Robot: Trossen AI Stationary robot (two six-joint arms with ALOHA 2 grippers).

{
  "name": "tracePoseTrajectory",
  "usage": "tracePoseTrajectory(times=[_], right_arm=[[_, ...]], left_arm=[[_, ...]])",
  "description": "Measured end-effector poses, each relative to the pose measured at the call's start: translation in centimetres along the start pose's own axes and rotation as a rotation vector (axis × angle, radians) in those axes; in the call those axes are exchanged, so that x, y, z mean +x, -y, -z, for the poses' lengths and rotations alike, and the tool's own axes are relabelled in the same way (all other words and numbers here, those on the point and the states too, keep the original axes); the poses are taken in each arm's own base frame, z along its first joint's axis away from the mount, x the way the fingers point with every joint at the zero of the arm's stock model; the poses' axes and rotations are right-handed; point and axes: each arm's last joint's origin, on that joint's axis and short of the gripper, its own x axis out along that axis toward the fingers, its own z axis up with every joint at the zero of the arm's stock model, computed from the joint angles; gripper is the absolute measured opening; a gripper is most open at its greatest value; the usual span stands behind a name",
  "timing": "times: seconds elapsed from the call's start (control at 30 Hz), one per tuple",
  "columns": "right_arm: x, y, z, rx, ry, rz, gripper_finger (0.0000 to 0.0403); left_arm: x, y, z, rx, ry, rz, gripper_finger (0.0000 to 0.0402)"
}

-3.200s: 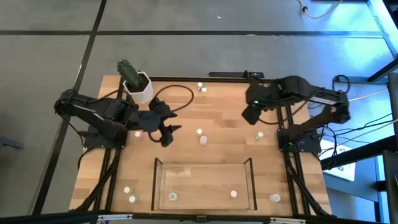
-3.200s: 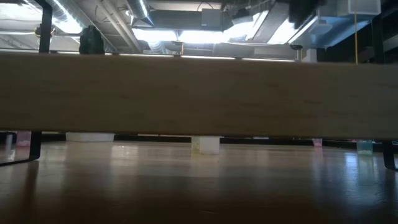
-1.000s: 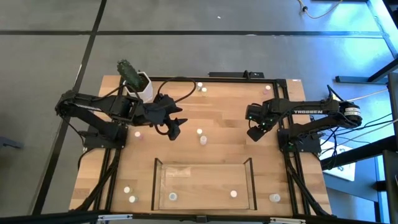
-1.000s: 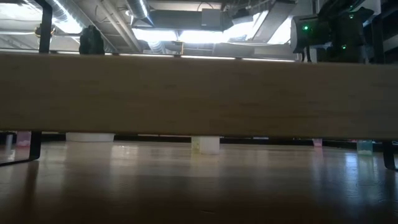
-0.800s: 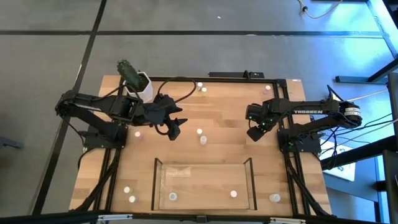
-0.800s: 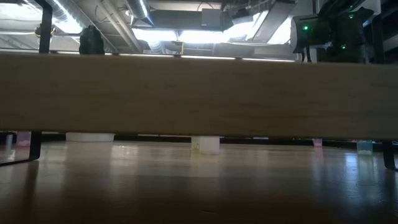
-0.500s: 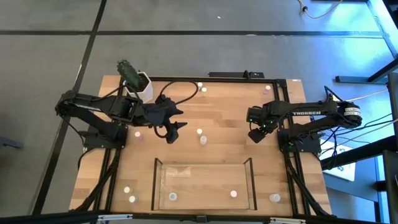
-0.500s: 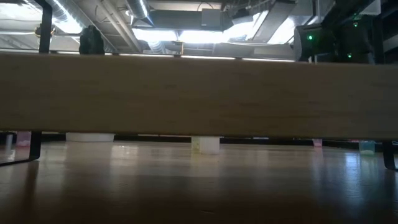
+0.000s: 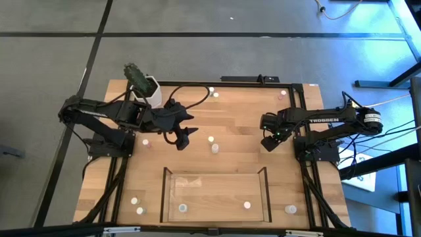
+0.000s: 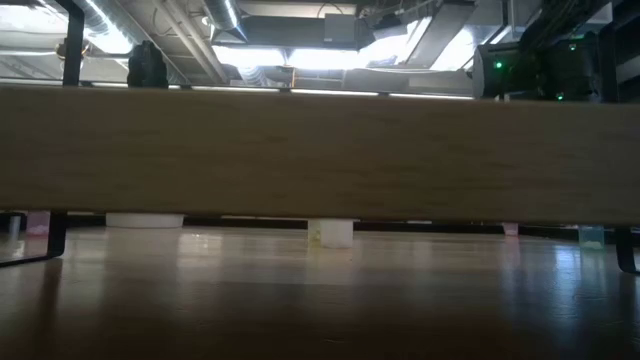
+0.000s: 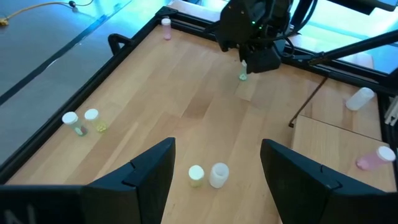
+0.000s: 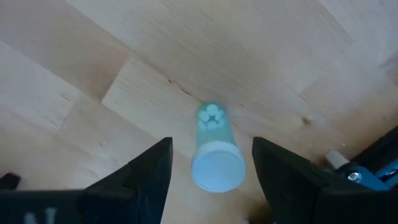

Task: Pick and place medicine bottles onto shelf by color
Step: Put the right blue pill bottle on the shelf

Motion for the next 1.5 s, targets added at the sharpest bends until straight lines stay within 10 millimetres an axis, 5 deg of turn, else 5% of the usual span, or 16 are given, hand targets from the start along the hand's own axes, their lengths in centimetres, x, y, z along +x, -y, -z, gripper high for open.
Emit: tracePoseTrajectory(times=[1.03,1.5], right_arm=[[0.02,0.04,0.11,-0.083,-0.009,0.008,0.0221],[0.02,-0.06,0.01,-0.079,0.002,-0.001,0.0127]], left_arm=[[0.00,0.00,0.01,0.000,-0.001,0.000,0.0231],[0.00,0.00,0.01,0.000,-0.001,0.000,0.0231]])
